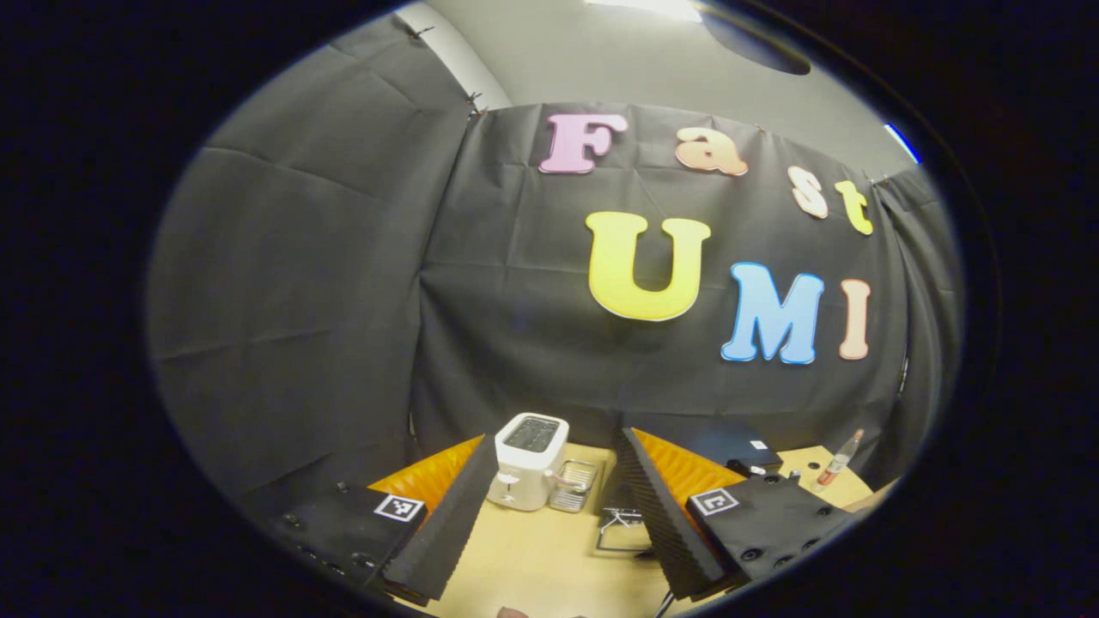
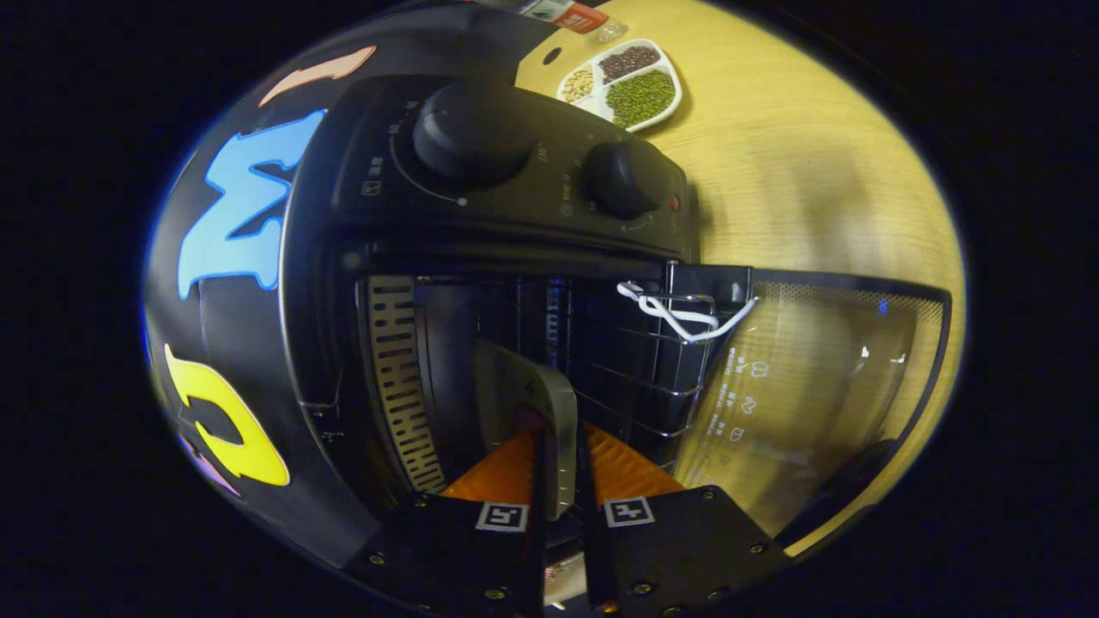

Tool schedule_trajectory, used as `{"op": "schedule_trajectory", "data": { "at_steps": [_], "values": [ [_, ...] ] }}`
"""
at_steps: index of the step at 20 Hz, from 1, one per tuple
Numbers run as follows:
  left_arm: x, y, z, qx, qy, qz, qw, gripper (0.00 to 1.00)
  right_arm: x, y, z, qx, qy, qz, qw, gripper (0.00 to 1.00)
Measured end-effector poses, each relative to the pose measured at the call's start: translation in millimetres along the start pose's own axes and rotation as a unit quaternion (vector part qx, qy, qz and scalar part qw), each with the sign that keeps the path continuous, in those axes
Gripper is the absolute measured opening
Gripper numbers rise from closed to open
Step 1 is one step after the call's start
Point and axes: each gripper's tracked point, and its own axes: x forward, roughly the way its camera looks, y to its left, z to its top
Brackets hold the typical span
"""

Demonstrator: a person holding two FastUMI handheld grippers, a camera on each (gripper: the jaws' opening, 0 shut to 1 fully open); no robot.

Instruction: Open the electric oven with the left hand, put the food in, and close the electric oven.

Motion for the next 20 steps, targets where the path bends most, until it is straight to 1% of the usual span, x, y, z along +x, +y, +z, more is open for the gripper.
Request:
{"op": "schedule_trajectory", "data": {
  "at_steps": [1, 2, 4, 5, 6, 7, 9, 10, 11, 12, 13, 14, 16, 17, 18, 19, 20],
  "values": [
    [2.2, -8.0, -0.1, 0.0, -0.001, -0.006, 1.0, 0.97, -5.3, 1.2, 1.7, -0.029, 0.004, 0.004, 1.0, 0.23],
    [5.1, -16.6, -0.2, -0.001, -0.001, -0.013, 1.0, 0.97, -13.3, -1.9, 1.5, -0.07, 0.013, -0.003, 0.997, 0.32],
    [8.6, -35.8, 0.9, -0.004, -0.003, -0.03, 1.0, 0.96, -36.3, -7.7, -1.7, -0.154, 0.036, -0.009, 0.987, 0.39],
    [10.1, -44.3, -0.1, -0.004, -0.002, -0.037, 0.999, 0.95, -52.4, -11.7, -0.2, -0.195, 0.041, -0.014, 0.98, 0.4],
    [12.6, -52.8, -3.8, -0.004, -0.001, -0.045, 0.999, 1.0, -67.5, -10.2, 4.8, -0.239, 0.038, -0.012, 0.97, 0.44],
    [14.5, -61.8, -5.7, -0.004, 0.001, -0.051, 0.999, 1.0, -83.7, -5.2, 11.0, -0.285, 0.032, -0.004, 0.958, 0.58],
    [14.5, -79.9, -8.7, -0.006, 0.004, -0.066, 0.998, 1.0, -117.2, 6.5, 16.0, -0.36, 0.036, 0.021, 0.932, 0.58],
    [16.5, -90.2, -9.6, -0.008, 0.006, -0.074, 0.997, 1.0, -135.0, 13.6, 19.1, -0.388, 0.038, 0.036, 0.92, 0.59],
    [17.4, -100.5, -11.3, -0.008, 0.006, -0.083, 0.997, 1.0, -152.8, 20.4, 28.2, -0.413, 0.03, 0.047, 0.909, 0.66],
    [17.2, -110.3, -12.7, -0.007, 0.005, -0.091, 0.996, 1.0, -172.0, 28.2, 39.0, -0.436, 0.018, 0.058, 0.898, 0.85],
    [17.5, -121.5, -12.2, -0.005, 0.006, -0.099, 0.995, 0.91, -191.9, 37.7, 51.2, -0.458, 0.002, 0.067, 0.886, 0.86],
    [16.3, -131.4, -14.1, -0.003, 0.008, -0.106, 0.994, 1.0, -210.6, 46.8, 66.3, -0.483, -0.018, 0.074, 0.872, 0.86],
    [14.3, -150.1, -15.9, 0.004, 0.012, -0.119, 0.993, 1.0, -250.0, 68.7, 93.4, -0.532, -0.065, 0.096, 0.839, 0.88],
    [14.6, -159.0, -15.5, 0.009, 0.012, -0.124, 0.992, 0.92, -273.7, 81.7, 106.2, -0.556, -0.093, 0.107, 0.819, 0.88],
    [14.5, -166.1, -13.4, 0.014, 0.01, -0.128, 0.992, 0.96, -299.1, 97.8, 118.9, -0.58, -0.123, 0.12, 0.796, 0.88],
    [13.8, -174.7, -9.5, 0.018, 0.006, -0.133, 0.991, 0.97, -319.5, 109.9, 132.5, -0.602, -0.151, 0.132, 0.773, 0.93],
    [13.3, -183.7, -6.1, 0.022, 0.0, -0.138, 0.99, 1.0, -346.6, 121.2, 144.1, -0.616, -0.176, 0.141, 0.755, 1.0]
  ]
}}
